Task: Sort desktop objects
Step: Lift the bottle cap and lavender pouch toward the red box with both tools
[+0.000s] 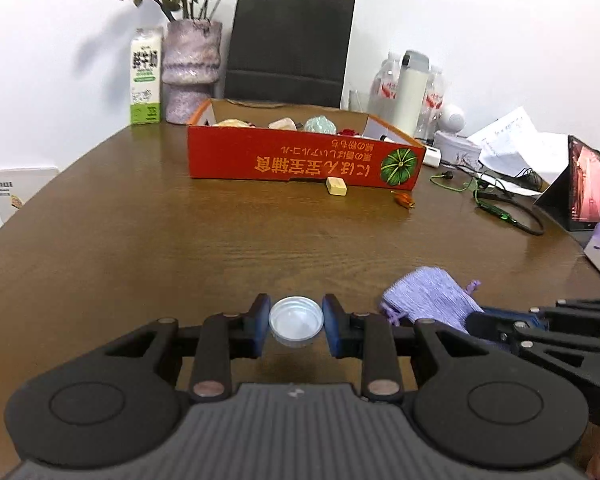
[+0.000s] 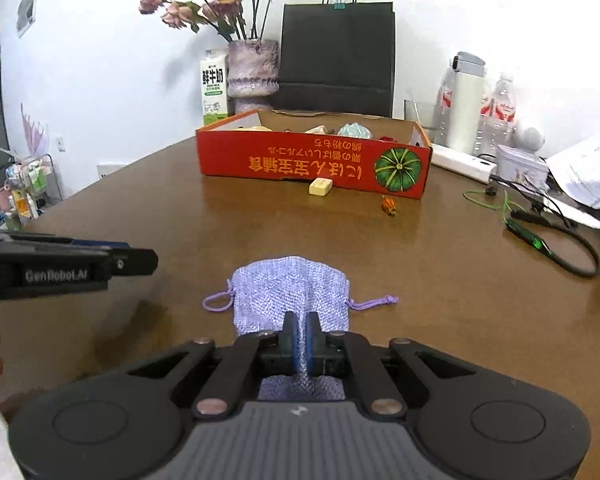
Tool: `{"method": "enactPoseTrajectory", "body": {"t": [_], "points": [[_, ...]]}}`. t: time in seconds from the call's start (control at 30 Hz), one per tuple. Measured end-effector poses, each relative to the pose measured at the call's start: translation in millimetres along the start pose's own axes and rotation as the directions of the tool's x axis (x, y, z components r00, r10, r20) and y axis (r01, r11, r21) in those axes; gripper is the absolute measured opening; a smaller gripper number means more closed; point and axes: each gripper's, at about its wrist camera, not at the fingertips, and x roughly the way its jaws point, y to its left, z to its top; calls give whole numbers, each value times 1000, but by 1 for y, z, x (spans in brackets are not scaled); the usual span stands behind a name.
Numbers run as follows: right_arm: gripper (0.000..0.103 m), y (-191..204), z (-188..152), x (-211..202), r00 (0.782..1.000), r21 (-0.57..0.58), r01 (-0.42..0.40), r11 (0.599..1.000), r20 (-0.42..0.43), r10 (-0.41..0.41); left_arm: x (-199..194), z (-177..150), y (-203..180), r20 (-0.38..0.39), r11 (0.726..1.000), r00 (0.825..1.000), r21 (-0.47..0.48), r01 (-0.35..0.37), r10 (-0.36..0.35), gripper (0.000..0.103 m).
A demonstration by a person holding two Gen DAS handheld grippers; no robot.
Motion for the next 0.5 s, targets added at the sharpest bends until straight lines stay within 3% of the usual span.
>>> {"method": "enactPoseTrajectory", "body": {"t": [0.23,0.5], "points": [[3,-3,-2,-41,998,26,5,1000,67,-7,-42,-16,-7,56,1000,998,18,-22,21,29],[3,-8,8,-50,994,64,-23,998,104,17,-39,-9,-14,60,999,998,32,-7,5,29]]}}
